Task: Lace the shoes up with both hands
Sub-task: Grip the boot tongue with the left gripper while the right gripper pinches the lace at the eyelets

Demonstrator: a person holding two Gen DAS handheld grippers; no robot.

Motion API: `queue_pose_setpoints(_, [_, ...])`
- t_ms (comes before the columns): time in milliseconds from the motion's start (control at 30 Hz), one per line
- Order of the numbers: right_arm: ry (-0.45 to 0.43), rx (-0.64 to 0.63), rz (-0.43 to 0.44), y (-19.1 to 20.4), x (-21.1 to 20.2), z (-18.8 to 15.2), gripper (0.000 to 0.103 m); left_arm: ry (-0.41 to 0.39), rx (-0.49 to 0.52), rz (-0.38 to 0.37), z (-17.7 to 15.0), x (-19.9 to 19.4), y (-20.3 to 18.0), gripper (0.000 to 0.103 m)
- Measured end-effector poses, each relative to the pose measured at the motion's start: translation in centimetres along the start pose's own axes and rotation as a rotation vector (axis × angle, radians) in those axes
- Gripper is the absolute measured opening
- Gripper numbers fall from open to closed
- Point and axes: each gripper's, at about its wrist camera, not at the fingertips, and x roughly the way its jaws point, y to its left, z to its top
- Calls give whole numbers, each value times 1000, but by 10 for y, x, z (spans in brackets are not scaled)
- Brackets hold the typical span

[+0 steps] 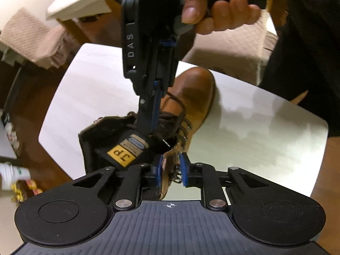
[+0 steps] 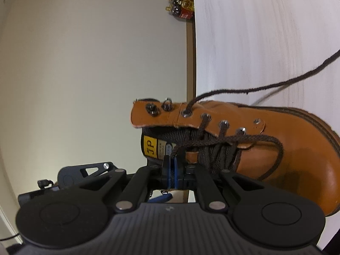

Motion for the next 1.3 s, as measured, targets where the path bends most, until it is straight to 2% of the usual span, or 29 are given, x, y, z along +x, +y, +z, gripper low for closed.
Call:
queue_pose_setpoints(467, [69,-49,-80,3,27,1,5,-44,-37,49,-2,-5,-2,19])
queue_pose_setpoints(567, [56,-72,-102,8,33,-1,5,-50,-50,68,-1,-5,-4,20])
queue_pose_setpoints(633, [16,-92,-116,11,32,-3,5,-53,-59,82,-1,-5,-6,20])
queue_pose_setpoints(900, [-28,-6,-77,1,34,-6,5,-62,-102,98,-1,-7,-5,21])
queue_pose_setpoints(1067, [-27,-17,-72,-1,30,-4,5,-62,-94,102,-3,-8,-7,21])
queue_pose_setpoints(1300, [38,-2,-57,-6,40,8,5,-56,-87,108,-2,-7,-8,21])
